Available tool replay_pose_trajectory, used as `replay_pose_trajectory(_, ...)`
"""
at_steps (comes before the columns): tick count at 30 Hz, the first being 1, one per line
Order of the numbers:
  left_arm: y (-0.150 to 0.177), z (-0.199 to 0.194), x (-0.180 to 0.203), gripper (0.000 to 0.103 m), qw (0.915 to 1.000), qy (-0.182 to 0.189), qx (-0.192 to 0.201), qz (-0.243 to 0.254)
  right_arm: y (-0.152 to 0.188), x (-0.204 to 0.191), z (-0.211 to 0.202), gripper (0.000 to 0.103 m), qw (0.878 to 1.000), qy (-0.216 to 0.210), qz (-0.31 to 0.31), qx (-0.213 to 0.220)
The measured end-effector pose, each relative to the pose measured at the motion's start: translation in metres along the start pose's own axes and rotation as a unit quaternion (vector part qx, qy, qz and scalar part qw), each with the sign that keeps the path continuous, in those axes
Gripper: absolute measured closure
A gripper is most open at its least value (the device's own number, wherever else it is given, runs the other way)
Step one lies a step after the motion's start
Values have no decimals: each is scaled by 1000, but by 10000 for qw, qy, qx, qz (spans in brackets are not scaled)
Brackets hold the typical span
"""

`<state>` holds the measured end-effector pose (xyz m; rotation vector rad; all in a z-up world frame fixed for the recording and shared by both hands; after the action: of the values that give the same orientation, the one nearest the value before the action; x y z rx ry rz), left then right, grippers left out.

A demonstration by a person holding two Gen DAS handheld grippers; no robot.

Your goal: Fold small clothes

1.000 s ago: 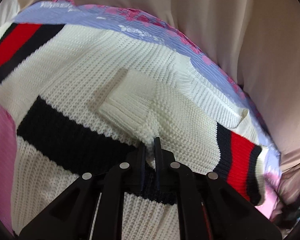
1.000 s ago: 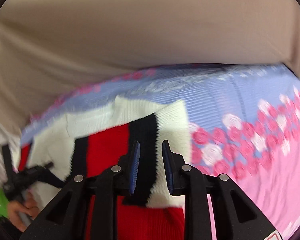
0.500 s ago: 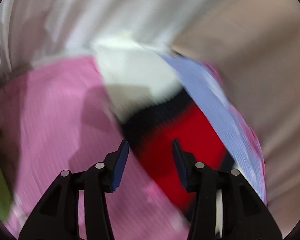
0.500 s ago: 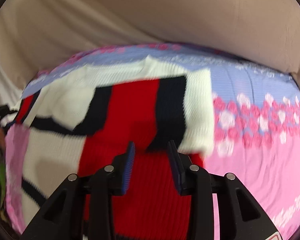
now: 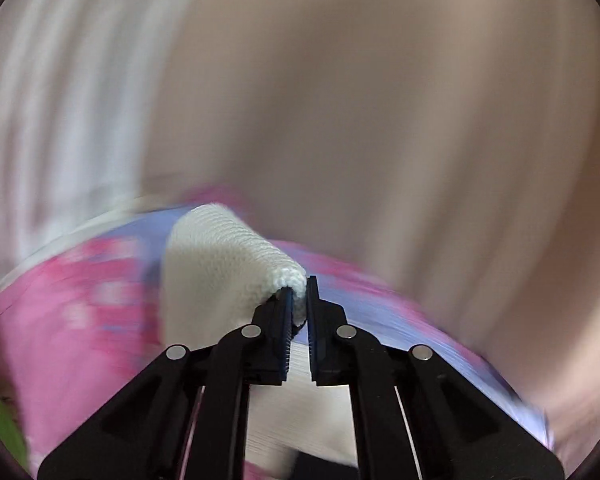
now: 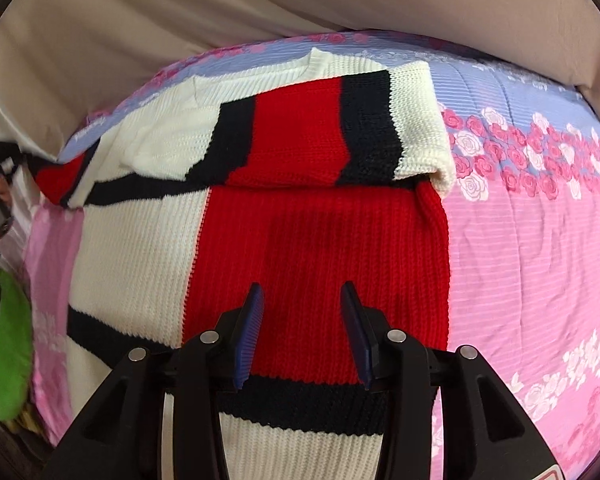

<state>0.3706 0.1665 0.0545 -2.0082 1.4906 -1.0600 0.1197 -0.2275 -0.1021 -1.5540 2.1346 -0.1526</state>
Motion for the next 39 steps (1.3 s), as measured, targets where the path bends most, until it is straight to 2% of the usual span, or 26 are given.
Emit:
replay_pose_trajectory(2,43,-27,78,97,9949,762,-214,633,-3,3,-2,63,9999,-31,89,73)
replay_pose_trajectory(3,67,-30,103,96,9911,996,-415,785,-5,6,-4,63,9998,-56,145,126)
replay_pose_trajectory(4,94,-30,125,94,9864,1183,-668,923,-7,9,-6,63,9996,-67,198,199)
replay_pose_trajectory(5,135,-24,148,92,9790,1349,-1090,1070,-8,13,-8,63,9994,-58,224,242)
replay_pose_trajectory(7,193,-10,163,86,9663,1386,-1864,1114,-10,23,-11,63,9990,-14,309,324)
replay_pose_trajectory(8,225,-4,162,84,9603,1316,-2264,965,-10,28,-11,63,9988,-14,358,344)
replay_pose_trajectory(10,248,1,151,79,9583,1209,-2495,696,-10,39,-14,62,9980,5,497,379)
replay_pose_trajectory(11,253,-1,138,68,9603,1101,-2514,504,-11,43,-15,60,9978,-2,538,393)
replay_pose_trajectory(12,248,1,125,57,9634,1014,-2453,361,-12,45,-16,60,9976,-7,558,413)
replay_pose_trajectory(13,240,0,110,54,9688,848,-2319,209,-14,47,-16,58,9975,-10,548,437)
replay_pose_trajectory(15,223,6,75,50,9767,477,-2090,-79,-23,43,-14,56,9980,-96,420,466)
replay_pose_trajectory(17,209,18,45,50,9779,191,-2037,-419,-39,34,-7,53,9979,-255,345,495)
replay_pose_trajectory(20,185,45,7,50,9729,-198,-2050,-1052,-71,14,11,52,9976,-382,224,533)
replay_pose_trajectory(22,179,60,-5,51,9699,-307,-2098,-1198,-97,-9,28,50,9979,-426,37,489)
replay_pose_trajectory(25,183,77,-20,54,9598,-416,-2303,-1551,-125,-43,56,47,9983,-328,-301,383)
replay_pose_trajectory(28,187,83,-28,61,9542,-540,-2347,-1776,-148,-75,103,43,9976,-99,-692,-19)
replay_pose_trajectory(30,188,81,-31,72,9536,-611,-2360,-1769,-153,-86,126,43,9953,187,-931,-183)
replay_pose_trajectory(31,189,82,-33,74,9534,-662,-2380,-1730,-155,-89,136,48,9939,299,-1030,-248)
replay_pose_trajectory(32,191,84,-33,79,9532,-703,-2399,-1702,-155,-89,141,69,9934,319,-1068,-267)
replay_pose_trajectory(33,192,86,-35,84,9530,-727,-2425,-1661,-158,-89,142,85,9938,255,-1041,-286)
replay_pose_trajectory(34,191,83,-36,85,9533,-719,-2435,-1633,-160,-88,139,95,9953,109,-930,-247)
replay_pose_trajectory(35,191,85,-37,86,9535,-683,-2452,-1612,-167,-85,124,96,9975,-214,-667,7)
replay_pose_trajectory(37,190,85,-40,86,9542,-646,-2460,-1578,-177,-74,73,96,9928,-859,-261,788)
replay_pose_trajectory(39,191,82,-39,85,9554,-622,-2449,-1527,-172,-49,34,96,9876,-942,15,1259)
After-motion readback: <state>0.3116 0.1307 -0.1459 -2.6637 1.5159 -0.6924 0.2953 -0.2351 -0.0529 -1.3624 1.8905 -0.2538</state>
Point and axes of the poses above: each gripper's, at about its wrist camera, not at the fingertips, and z roughly the way its jaws point, x to its right, y to its underside, the point moved 4 cm from there along z, roughly the way its jaws point, and after that the axes turned 8 degrees about -y, right-handed, at the moved point
